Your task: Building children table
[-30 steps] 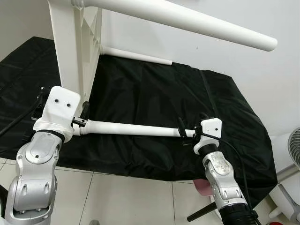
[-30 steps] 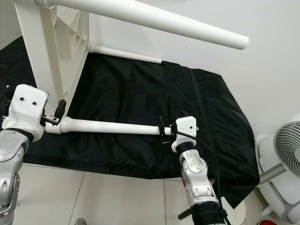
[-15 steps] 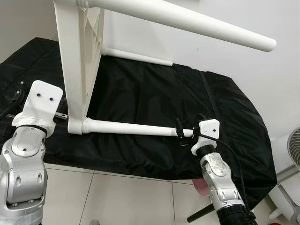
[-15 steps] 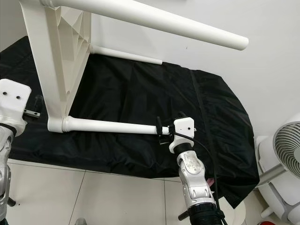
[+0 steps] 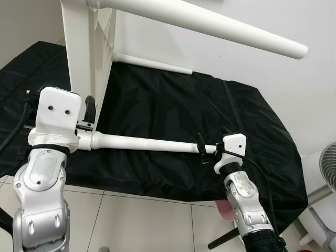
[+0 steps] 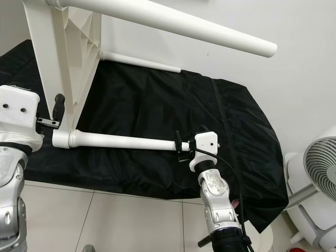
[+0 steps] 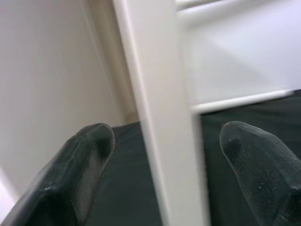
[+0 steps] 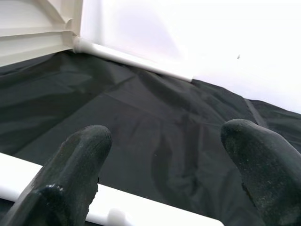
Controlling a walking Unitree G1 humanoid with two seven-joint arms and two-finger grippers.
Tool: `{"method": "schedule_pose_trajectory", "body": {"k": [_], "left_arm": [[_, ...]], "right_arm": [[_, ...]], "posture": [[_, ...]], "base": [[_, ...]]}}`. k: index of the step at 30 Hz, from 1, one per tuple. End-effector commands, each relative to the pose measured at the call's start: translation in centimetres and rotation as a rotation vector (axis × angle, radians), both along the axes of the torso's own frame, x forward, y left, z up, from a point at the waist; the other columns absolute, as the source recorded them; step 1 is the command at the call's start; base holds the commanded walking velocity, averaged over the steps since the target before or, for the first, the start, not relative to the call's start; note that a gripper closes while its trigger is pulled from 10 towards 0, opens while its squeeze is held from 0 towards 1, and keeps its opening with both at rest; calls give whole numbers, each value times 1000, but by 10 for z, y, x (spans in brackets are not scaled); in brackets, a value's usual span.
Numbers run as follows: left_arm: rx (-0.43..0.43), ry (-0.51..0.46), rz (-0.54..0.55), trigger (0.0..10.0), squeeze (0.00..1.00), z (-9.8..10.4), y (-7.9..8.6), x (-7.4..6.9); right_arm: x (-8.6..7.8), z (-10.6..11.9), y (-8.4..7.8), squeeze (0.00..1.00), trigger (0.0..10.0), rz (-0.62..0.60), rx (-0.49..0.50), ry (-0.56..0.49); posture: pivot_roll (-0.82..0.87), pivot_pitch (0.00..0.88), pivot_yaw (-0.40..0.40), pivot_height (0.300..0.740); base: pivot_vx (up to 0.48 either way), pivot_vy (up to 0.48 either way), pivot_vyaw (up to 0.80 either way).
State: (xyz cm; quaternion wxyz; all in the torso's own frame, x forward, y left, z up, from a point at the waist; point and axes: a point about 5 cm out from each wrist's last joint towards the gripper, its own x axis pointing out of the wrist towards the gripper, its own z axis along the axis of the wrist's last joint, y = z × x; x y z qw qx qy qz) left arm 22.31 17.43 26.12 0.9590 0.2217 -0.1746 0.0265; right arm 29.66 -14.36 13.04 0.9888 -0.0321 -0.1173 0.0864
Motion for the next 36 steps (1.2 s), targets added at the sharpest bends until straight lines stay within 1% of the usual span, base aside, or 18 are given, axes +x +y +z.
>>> {"method": "schedule_pose_trajectory", "body": {"k": [1,7,8,10,13,14,17,20,22,26,28,29,31,32,33,34,35,36], "left_arm": [[-104,-158,172,10000,0,8,4,-6],[-109,-130,134,10000,0,-1,-2,-7],[-95,-97,104,10000,0,-9,-7,-4],[-94,-87,98,10000,0,-12,-9,-4],[-188,-14,53,10000,0,-29,-17,6],[-188,-14,53,10000,0,-29,-17,6],[-241,37,7,10000,0,-38,-27,18],[-269,63,-18,10000,0,-43,-31,24],[-274,81,-24,10000,0,-46,-33,26],[-223,146,-43,10000,0,-61,-42,29],[-223,146,-43,10000,0,-61,-42,29],[-231,194,-71,10000,0,-68,-46,30],[-231,194,-71,10000,0,-68,-46,30],[-266,237,-102,10000,0,-76,-50,32],[-266,237,-102,10000,0,-76,-50,32],[-287,267,-139,10000,0,-81,-53,32],[-287,267,-139,10000,0,-81,-53,32],[-322,299,-190,10000,1000,-87,-57,33]], "right_arm": [[1,0,-5,0,10000,-6,-13,1],[2,1,-7,0,10000,-12,-17,0],[2,1,-8,0,10000,-17,-17,0],[1,0,-8,0,10000,-18,-17,0],[1,0,-8,0,10000,-23,-16,2],[1,0,-8,0,10000,-23,-16,2],[1,0,-9,0,10000,-28,-20,10],[1,1,-11,0,10000,-40,-19,12],[1,1,-13,0,10000,-49,-17,19],[2,1,-17,0,10000,-75,-33,42],[2,1,-17,0,10000,-75,-33,42],[3,1,-18,0,10000,-90,-42,46],[3,1,-18,0,10000,-90,-42,46],[4,1,-19,0,10000,-102,-39,46],[4,1,-19,0,10000,-102,-39,46],[4,2,-19,63,10000,-111,-38,41],[4,2,-19,63,10000,-111,-38,41],[4,3,-19,1000,10000,-115,-42,31]], "posture": [[88,0,-182,740],[83,0,-176,740],[81,0,-174,740],[77,0,-168,740],[66,0,-161,740],[66,0,-161,740],[50,0,-155,740],[41,0,-150,740],[34,0,-148,740],[24,0,-144,740],[24,0,-144,740],[22,0,-145,740],[22,0,-145,740],[22,0,-145,740],[22,0,-145,740],[19,0,-145,740],[19,0,-145,740],[13,0,-146,740]], "base": [[0,0,0],[0,0,0],[0,0,0],[0,0,0],[0,0,0],[0,0,0],[0,0,0],[0,0,0],[0,0,0],[0,0,0],[0,0,0],[0,0,0],[0,0,0],[0,0,0],[0,0,0],[0,0,0],[0,0,0],[0,0,0]]}}
